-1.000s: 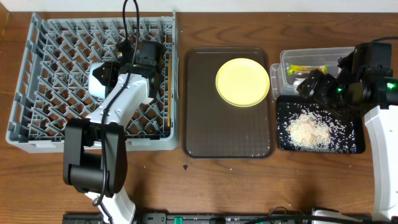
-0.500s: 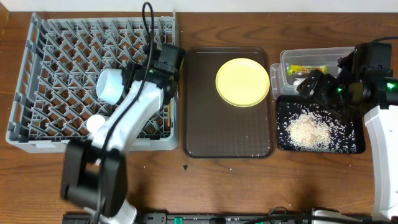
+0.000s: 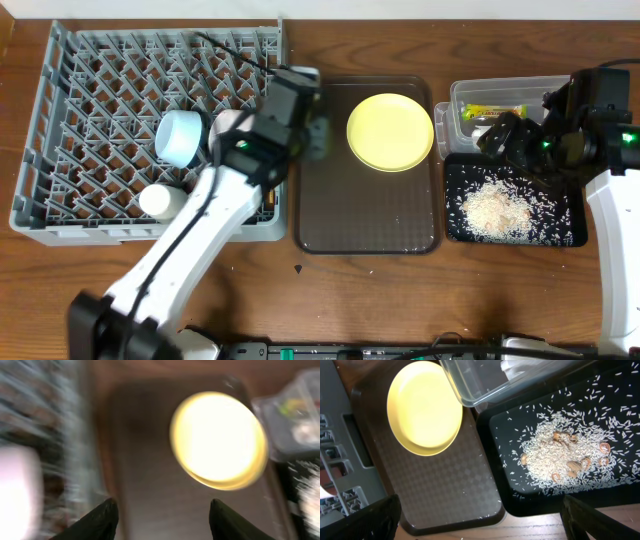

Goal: Sort waste into correct bins and load items into the dishwasher
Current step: 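Release the bowl and move the left gripper toward the yellow plate, then lift the yellow plate edge with the right gripper toward the left gripper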

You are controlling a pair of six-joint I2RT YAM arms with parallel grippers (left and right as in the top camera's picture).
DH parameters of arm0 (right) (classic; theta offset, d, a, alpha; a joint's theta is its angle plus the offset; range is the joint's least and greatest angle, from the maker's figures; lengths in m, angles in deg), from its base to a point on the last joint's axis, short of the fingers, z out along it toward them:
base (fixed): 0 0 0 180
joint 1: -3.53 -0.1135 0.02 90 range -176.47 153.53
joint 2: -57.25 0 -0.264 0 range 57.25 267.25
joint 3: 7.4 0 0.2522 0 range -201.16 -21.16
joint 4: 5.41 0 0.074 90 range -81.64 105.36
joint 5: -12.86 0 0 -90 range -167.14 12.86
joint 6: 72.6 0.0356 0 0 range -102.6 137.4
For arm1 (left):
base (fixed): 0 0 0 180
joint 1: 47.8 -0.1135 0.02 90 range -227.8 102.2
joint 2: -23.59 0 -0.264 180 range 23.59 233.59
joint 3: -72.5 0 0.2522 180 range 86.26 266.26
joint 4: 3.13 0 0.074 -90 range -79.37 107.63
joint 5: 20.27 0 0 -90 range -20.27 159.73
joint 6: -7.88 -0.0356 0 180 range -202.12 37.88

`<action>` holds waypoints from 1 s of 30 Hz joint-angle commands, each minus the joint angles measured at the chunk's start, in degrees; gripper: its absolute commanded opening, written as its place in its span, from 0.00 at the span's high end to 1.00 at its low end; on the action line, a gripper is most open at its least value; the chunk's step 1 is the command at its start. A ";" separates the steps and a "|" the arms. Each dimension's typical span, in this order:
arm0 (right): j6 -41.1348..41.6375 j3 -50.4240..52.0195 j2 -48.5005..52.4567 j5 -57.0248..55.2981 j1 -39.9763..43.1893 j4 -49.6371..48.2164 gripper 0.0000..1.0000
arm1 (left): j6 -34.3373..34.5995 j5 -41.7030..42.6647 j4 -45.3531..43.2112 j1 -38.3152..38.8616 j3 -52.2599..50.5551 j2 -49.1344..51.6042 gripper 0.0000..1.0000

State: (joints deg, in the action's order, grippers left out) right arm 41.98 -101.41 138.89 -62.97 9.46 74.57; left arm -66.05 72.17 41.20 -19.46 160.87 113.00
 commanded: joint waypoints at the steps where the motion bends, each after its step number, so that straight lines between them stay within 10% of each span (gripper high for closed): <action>1: 0.42 0.07 -0.17 0.24 0.22 0.04 0.01 | 6.56 7.54 -0.02 0.85 -0.31 4.35 0.41; 20: 0.44 0.07 -0.15 2.43 0.20 -9.05 0.01 | 6.36 9.14 6.23 1.01 -0.24 2.89 0.41; 30: -7.58 0.17 7.21 0.50 -19.15 -5.73 0.25 | 1.55 8.02 7.34 0.94 -0.24 -12.22 0.36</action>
State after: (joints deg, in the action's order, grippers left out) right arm 34.46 -101.34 142.65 -57.31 -3.69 68.15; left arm -62.66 80.73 47.99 -18.43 160.56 103.73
